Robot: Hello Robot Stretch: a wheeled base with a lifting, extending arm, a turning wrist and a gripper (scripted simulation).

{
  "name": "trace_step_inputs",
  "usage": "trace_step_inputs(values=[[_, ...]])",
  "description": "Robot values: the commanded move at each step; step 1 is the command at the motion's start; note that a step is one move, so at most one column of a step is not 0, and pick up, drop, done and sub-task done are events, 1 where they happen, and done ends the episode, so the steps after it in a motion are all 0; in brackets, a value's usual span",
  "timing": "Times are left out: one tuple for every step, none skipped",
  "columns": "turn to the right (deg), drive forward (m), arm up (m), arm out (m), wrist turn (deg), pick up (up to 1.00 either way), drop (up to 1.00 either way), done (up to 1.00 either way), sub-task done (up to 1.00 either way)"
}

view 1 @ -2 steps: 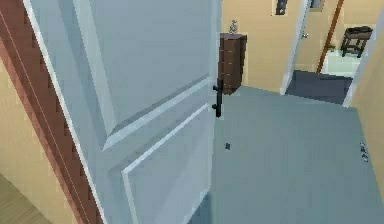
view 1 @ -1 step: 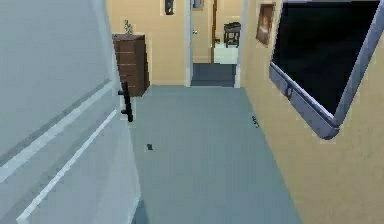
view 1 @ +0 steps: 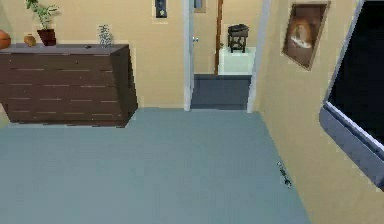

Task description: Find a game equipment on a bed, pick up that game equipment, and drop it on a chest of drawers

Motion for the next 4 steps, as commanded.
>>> trace_step_inputs(values=[[0.0, 1.0, 0.0, 0.0, 0.0, 0.0, 0.0, 0.0, 0.0], [0.0, 0.1, 0.0, 0.0, 0.0, 0.0, 0.0, 0.0, 0.0], [3.0, 0.0, 0.0, 0.0, 0.0, 0.0, 0.0, 0.0, 0.0], [0.0, 0.15, 0.0, 0.0, 0.0, 0.0, 0.0, 0.0, 0.0]])
